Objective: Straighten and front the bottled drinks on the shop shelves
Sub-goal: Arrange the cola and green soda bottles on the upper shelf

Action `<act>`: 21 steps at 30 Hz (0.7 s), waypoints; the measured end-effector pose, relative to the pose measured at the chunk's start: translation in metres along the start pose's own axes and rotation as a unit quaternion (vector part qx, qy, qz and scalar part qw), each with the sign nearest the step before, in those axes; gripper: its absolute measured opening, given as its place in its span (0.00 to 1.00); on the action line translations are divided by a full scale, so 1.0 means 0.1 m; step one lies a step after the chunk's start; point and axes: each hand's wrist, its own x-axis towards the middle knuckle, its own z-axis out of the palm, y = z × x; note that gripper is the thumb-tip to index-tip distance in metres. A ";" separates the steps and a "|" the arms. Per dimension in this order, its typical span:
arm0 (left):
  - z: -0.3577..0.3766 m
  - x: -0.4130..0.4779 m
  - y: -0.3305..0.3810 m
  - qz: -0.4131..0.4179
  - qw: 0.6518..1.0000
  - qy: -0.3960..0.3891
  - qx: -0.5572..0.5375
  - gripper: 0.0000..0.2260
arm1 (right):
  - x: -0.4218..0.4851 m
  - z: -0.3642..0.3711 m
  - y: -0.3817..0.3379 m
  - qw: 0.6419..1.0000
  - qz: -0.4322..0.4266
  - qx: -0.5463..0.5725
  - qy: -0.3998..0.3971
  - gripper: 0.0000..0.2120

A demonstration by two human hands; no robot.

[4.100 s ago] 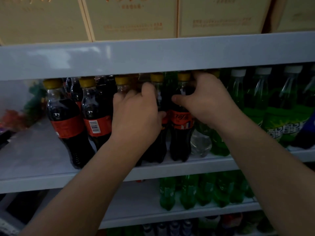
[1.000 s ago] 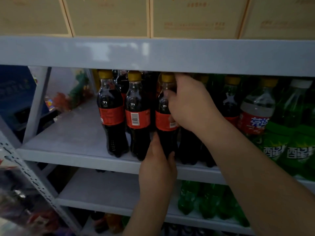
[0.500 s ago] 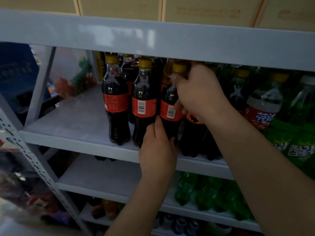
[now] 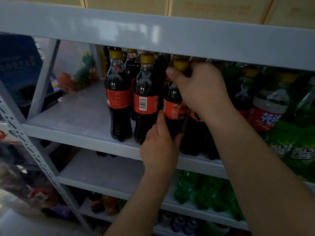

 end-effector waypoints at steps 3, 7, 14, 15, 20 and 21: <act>0.02 -0.02 0.02 0.005 1.000 -0.009 0.008 0.37 | 0.00 -0.04 0.04 0.998 0.039 0.035 -0.020 0.11; -0.01 0.00 0.01 0.004 0.999 -0.032 0.018 0.37 | 0.01 -0.09 0.09 0.985 0.085 0.129 -0.079 0.04; -0.01 -0.04 0.03 -0.008 0.999 -0.036 -0.003 0.39 | 0.00 -0.06 0.07 0.994 0.068 0.089 -0.017 0.05; 0.00 -0.04 0.03 -0.015 0.999 -0.038 0.004 0.39 | 0.01 -0.05 0.06 0.995 0.059 0.074 -0.013 0.05; 0.02 0.00 0.03 -0.013 0.999 -0.048 0.011 0.38 | 0.02 -0.06 0.07 0.999 0.033 0.019 -0.003 0.07; 0.01 0.01 0.02 -0.012 0.999 -0.050 0.012 0.37 | 0.03 -0.06 0.07 0.999 0.031 0.016 -0.001 0.07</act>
